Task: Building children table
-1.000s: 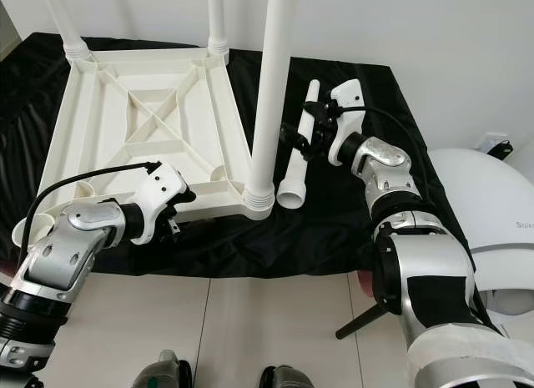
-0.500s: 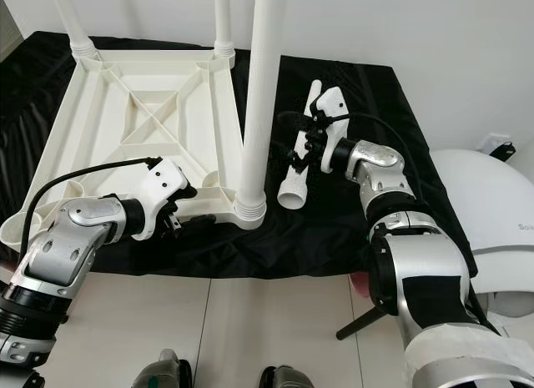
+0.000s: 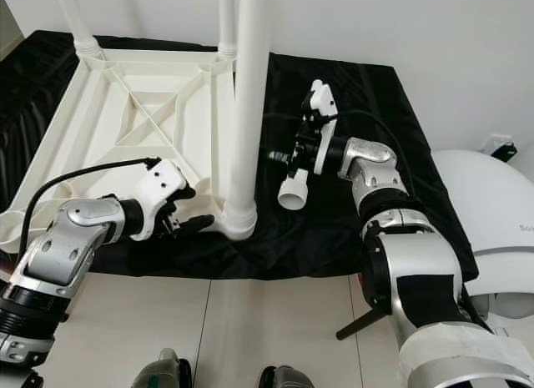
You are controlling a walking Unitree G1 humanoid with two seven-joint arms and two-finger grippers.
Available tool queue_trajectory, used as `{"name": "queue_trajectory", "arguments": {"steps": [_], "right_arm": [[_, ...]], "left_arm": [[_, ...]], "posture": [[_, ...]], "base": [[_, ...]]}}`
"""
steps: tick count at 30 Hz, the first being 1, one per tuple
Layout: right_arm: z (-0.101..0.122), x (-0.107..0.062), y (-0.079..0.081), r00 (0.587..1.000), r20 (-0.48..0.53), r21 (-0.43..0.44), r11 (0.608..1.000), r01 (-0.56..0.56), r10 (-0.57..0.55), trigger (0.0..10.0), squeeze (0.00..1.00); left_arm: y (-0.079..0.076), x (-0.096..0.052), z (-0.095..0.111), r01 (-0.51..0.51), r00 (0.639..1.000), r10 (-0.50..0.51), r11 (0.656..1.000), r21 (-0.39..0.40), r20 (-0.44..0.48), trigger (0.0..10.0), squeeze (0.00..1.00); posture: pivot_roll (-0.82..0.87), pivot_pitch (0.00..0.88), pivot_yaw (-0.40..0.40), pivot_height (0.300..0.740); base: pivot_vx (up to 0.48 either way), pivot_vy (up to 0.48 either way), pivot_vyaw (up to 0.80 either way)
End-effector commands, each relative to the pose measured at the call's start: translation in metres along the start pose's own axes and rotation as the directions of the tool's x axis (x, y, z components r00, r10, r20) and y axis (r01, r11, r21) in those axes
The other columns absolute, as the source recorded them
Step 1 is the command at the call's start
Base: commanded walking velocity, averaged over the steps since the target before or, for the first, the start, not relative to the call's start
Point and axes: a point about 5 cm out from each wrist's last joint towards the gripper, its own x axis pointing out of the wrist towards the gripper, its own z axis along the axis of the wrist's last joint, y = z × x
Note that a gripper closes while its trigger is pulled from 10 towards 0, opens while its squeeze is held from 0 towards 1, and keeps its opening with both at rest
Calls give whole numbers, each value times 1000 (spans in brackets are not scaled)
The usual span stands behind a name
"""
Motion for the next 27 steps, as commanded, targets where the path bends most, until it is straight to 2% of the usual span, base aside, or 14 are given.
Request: {"name": "queue_trajectory", "arguments": {"steps": [1, 2, 4, 5, 7, 8, 9, 10, 13, 15, 22, 24, 25, 27], "right_arm": [[0, -2, -6, 995, -27, -34, 995, 98, -98, 10000, 0], [1, -2, -9, 987, -29, -45, 987, 157, -159, 10000, 0], [-3, -6, -18, 943, -75, -86, 945, 317, -323, 10000, 0], [-5, -9, -21, 916, -79, -73, 919, 388, -393, 10000, 0], [-5, -9, -21, 916, -79, -73, 919, 388, -393, 10000, 0], [-6, -11, -23, 897, -80, -60, 900, 431, -435, 10000, 0], [-10, -14, -24, 870, -74, -45, 873, 485, -487, 10000, 0], [-22, -19, -24, 801, -73, -13, 804, 595, -594, 10000, 0], [-27, -19, -21, 792, -49, 16, 792, 610, -609, 10000, 0], [-40, -13, -7, 783, 28, 110, 780, 616, -621, 10000, 0], [-56, -7, 8, 752, 63, 165, 750, 641, -657, 10000, 0], [-64, -10, 16, 702, 69, 163, 702, 693, -709, 10000, 0], [-64, -10, 16, 702, 69, 163, 702, 693, -709, 10000, 0], [-68, -14, 23, 625, 92, 164, 631, 758, -775, 10000, 0]], "left_arm": [[2, 2, 0, -32, 999, 32, 999, -4, -1, 10000, 0], [2, 2, 0, -31, 1000, 31, 999, -4, -1, 10000, 0], [2, 3, 1, -29, 1000, 29, 1000, -1, 0, 10000, 0], [1, 4, 1, -27, 1000, 27, 1000, -1, 0, 10000, 0], [1, 4, 1, -27, 1000, 27, 1000, -1, 0, 10000, 0], [0, 4, 1, -27, 1000, 27, 1000, -1, 0, 10000, 0], [0, 4, 0, -29, 1000, 29, 1000, -5, -1, 10000, 0], [-2, 3, -4, -35, 999, 35, 999, -17, -7, 10000, 0], [-4, 2, -7, -40, 999, 40, 999, -27, -10, 10000, 0], [-7, -2, -19, -51, 998, 49, 997, -59, -42, 10000, 0], [-18, -3, -37, -16, 995, 9, 998, -65, -102, 10000, 0], [-22, -2, -45, -8, 993, -3, 995, -97, -119, 10000, 0], [-22, -2, -45, -8, 993, -3, 995, -97, -119, 10000, 0], [-20, -2, -50, -77, 994, 66, 989, -129, -91, 10000, 0]], "posture": [[99, 61, -43, 740], [99, 61, -43, 740], [97, 58, -43, 740], [99, 56, -45, 740], [99, 56, -45, 740], [101, 54, -45, 740], [103, 51, -47, 740], [110, 49, -49, 740], [111, 49, -50, 740], [111, 48, -50, 740], [106, 51, -47, 740], [104, 51, -50, 740], [104, 51, -50, 740], [84, 55, -46, 740]], "base": [[0, 0, 0], [0, 0, 0], [0, 0, 0], [0, 0, 0], [0, 0, 0], [0, 0, 0], [0, 0, 0], [0, 0, 0], [0, 0, 0], [0, 0, 0], [0, 0, 0], [0, 0, 0], [0, 0, 0], [0, 0, 0]]}}
